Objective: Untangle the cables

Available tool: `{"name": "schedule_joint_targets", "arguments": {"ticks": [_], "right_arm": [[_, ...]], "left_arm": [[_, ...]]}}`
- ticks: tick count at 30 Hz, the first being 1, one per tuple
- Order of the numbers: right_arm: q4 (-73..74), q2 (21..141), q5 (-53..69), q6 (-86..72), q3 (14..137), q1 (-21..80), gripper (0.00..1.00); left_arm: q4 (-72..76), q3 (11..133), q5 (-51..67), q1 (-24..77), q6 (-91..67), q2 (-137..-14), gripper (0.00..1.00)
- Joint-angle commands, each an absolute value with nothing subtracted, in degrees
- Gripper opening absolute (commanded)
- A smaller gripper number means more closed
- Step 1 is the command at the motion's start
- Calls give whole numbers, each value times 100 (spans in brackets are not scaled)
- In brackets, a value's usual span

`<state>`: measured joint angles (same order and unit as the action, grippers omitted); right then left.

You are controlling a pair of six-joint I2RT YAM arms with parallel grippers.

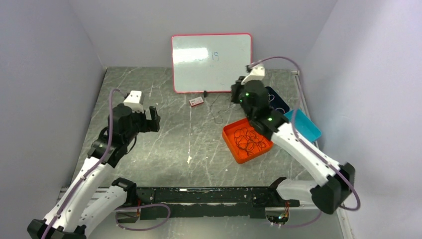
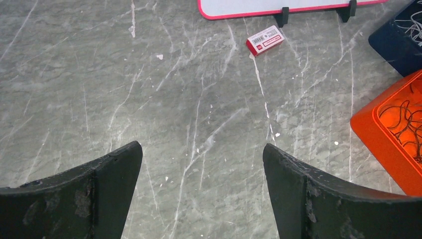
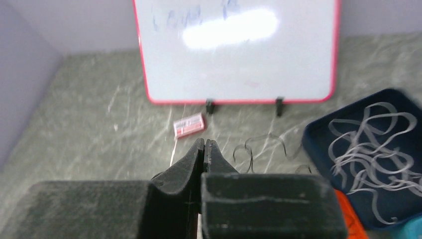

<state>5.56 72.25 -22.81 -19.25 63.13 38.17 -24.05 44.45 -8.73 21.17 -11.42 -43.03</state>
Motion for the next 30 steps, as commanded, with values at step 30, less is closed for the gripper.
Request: {"name": "schedule_joint_targets", "arguments": {"ticks": [30], "right_arm": [[976,5523,-5489,-1734,5385,483,0]], "left_arm": [[-2197,4843,-210,2074,-1133,-4767,93]]}}
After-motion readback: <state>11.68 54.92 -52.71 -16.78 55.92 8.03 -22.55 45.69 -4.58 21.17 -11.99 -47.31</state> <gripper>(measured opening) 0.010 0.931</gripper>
